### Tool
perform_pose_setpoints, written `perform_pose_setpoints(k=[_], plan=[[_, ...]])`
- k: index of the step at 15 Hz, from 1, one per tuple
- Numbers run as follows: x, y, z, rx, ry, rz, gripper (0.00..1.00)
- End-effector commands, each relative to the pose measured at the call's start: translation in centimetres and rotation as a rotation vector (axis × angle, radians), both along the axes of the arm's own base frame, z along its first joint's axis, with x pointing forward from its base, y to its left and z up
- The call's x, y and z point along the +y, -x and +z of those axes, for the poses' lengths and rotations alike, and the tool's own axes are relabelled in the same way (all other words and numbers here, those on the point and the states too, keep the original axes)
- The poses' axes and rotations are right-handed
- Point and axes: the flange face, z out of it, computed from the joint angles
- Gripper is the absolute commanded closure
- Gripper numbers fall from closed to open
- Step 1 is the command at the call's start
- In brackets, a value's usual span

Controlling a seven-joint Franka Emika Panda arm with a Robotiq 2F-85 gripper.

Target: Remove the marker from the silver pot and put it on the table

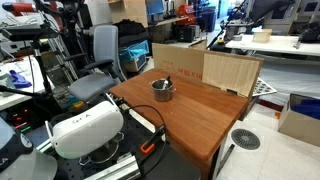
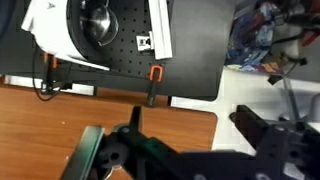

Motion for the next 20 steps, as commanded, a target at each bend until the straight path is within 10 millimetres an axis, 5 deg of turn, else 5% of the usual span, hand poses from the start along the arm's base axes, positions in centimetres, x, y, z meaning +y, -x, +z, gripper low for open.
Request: perform_pose_setpoints(k=[1, 10, 20], plan=[[0.0, 0.0, 0.0, 0.0, 0.0, 0.0, 0.0], [0.0, -0.1, 0.1, -0.019, -0.004, -0.003, 0.0], [-0.9, -3.2, 0.8, -0.146, 0.008, -0.016, 0.0]])
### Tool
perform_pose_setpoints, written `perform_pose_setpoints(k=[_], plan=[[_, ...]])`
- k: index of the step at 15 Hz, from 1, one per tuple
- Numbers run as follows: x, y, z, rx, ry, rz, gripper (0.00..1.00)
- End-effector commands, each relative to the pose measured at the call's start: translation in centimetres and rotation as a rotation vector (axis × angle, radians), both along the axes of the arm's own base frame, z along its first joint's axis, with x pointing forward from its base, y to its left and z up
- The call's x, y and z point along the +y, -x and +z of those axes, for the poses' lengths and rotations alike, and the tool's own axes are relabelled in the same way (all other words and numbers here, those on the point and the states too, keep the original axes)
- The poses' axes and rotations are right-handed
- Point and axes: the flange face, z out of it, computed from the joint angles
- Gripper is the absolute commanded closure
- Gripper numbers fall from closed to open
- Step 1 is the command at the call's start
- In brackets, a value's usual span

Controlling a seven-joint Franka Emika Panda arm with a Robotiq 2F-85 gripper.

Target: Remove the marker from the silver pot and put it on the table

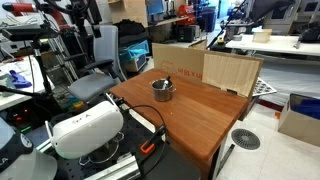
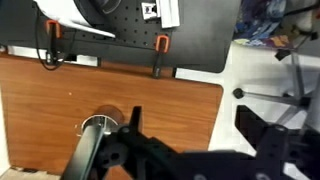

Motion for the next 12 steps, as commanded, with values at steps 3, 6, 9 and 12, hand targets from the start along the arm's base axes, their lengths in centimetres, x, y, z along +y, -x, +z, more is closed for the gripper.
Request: perform_pose_setpoints(k=[3, 6, 9, 12], plan=[[-1.2, -2.9, -0.1, -0.041, 0.022, -0.03, 0.0], [-2.0, -4.7, -0.1, -0.049, 0.018, -0.046, 0.0], [-2.7, -6.8, -0.2, -0.066, 0.016, -0.063, 0.0], [-3.6, -8.9, -0.6, -0.084, 0.002, -0.075, 0.0]])
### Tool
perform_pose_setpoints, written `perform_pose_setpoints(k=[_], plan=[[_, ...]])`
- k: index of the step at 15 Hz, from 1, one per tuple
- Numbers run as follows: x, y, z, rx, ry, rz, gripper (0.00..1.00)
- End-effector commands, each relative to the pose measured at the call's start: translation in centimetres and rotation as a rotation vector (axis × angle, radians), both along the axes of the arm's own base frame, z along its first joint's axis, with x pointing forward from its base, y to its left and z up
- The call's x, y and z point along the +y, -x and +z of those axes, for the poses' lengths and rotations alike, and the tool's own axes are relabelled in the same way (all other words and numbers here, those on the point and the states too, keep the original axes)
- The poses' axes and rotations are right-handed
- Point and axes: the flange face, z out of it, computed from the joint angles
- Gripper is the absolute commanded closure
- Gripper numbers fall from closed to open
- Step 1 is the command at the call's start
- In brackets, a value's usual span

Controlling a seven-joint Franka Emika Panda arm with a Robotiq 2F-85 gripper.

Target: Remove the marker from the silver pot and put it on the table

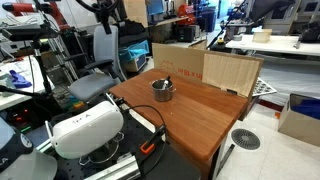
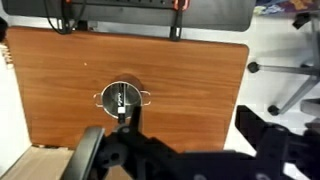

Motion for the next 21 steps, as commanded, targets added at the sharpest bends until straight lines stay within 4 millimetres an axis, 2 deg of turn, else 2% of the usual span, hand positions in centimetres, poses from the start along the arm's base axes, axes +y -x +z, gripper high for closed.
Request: perform_pose_setpoints(k=[1, 7, 15, 21], plan=[[-0.8, -2.8, -0.5, -0.027, -0.004, -0.011, 0.0], [-1.8, -5.8, -2.3, -0.062, -0.008, 0.003, 0.0], [-4.5, -10.4, -5.2, -0.053, -0.022, -0.057, 0.0], [-6.2, -12.7, -8.6, -0.07, -0.007, -0.083, 0.0]])
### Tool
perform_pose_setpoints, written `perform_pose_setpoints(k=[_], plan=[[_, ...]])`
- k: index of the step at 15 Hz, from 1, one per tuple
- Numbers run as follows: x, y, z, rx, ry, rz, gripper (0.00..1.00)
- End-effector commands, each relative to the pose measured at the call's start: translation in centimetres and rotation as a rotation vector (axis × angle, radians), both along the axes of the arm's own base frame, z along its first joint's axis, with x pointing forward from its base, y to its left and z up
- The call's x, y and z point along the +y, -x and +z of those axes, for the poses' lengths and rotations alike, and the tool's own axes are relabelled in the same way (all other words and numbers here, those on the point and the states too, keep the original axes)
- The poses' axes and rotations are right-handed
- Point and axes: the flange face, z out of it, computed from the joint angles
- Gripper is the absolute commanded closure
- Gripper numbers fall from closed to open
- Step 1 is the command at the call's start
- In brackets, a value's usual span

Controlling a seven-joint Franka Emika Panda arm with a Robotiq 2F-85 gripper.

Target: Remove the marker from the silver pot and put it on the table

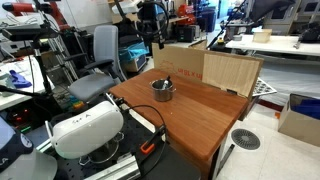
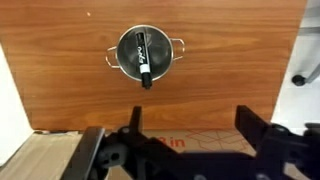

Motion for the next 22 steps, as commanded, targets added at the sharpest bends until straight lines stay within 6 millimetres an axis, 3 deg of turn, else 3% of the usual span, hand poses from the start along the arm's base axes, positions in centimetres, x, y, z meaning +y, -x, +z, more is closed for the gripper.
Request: perform_pose_setpoints(k=[1, 6, 11, 22], plan=[[-0.6, -1.4, -2.0, -0.016, 0.022, 0.004, 0.0], [-1.5, -2.2, -5.2, -0.003, 0.028, -0.005, 0.0], [-3.0, -3.7, -6.5, -0.006, 0.037, -0.009, 0.0], [-5.2, -4.0, -10.9, 0.049, 0.122, -0.003, 0.0]])
